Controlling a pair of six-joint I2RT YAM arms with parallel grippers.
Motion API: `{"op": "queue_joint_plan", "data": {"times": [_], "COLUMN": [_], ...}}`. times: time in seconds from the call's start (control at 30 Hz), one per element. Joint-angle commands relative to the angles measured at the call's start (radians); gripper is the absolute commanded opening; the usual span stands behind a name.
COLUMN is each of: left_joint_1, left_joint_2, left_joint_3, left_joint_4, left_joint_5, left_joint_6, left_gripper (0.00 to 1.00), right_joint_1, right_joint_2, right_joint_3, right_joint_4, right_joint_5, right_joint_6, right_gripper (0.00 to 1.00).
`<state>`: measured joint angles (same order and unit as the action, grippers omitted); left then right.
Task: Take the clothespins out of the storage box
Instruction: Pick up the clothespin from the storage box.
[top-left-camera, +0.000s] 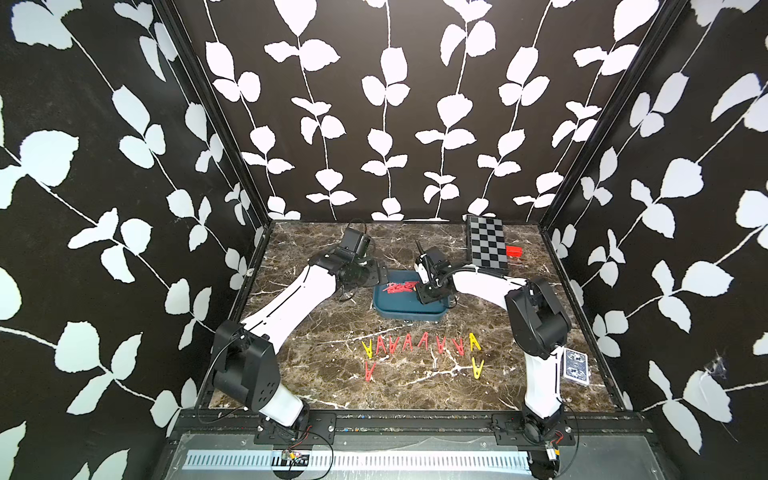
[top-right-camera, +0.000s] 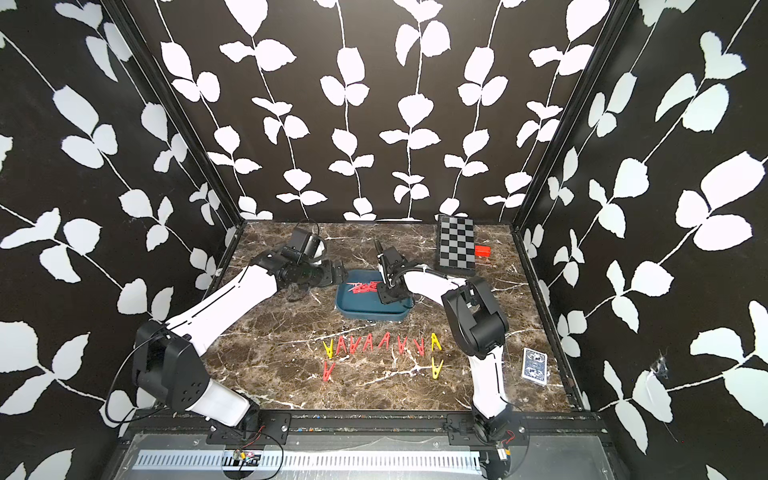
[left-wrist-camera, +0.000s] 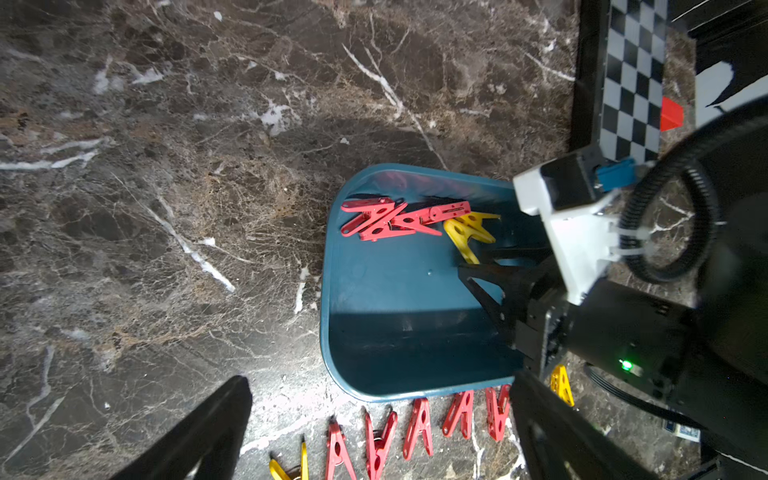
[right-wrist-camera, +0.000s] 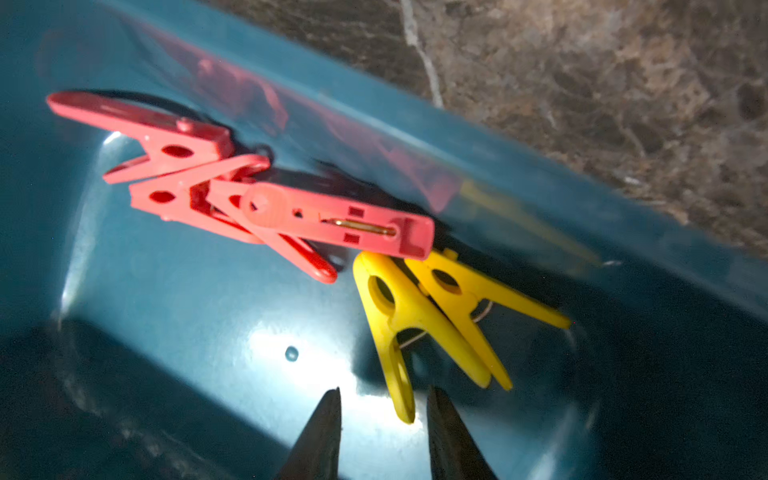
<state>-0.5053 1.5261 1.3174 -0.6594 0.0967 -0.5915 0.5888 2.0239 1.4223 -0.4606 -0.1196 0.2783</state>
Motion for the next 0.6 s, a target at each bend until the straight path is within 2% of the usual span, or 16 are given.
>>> {"op": "queue_joint_plan", "data": {"times": [0.0,0.2,0.47,0.57], "left_joint_1": [0.000,0.001,0.000,0.001], "left_joint_2": [-0.052,-0.084,-0.102,-0.113], "left_joint_3": [-0.014,-0.047,-0.066,-0.075], "left_joint_4": [-0.003,0.001,-0.002,0.000], "left_joint_5": [0.001,-0.006,-0.011,-0.010], "left_joint_6": [-0.005,-0.020,-0.024,-0.024], "left_gripper": [0.99,0.99,0.99,0.99], "right_joint_1": [-0.005,-0.004,-0.002,0.001], "right_joint_2": [0.028,0.044,0.025,-0.001], "right_joint_3": [0.022,0.025,0.019,0.013], "right_joint_4": [-0.014,-0.014,-0.013,-0.015], "right_joint_5": [0.002,0.006,0.003,0.008], "right_joint_6": [-0.019,-0.030,-0.030,-0.024], "right_gripper": [0.34,0.27,0.05,0.03]}}
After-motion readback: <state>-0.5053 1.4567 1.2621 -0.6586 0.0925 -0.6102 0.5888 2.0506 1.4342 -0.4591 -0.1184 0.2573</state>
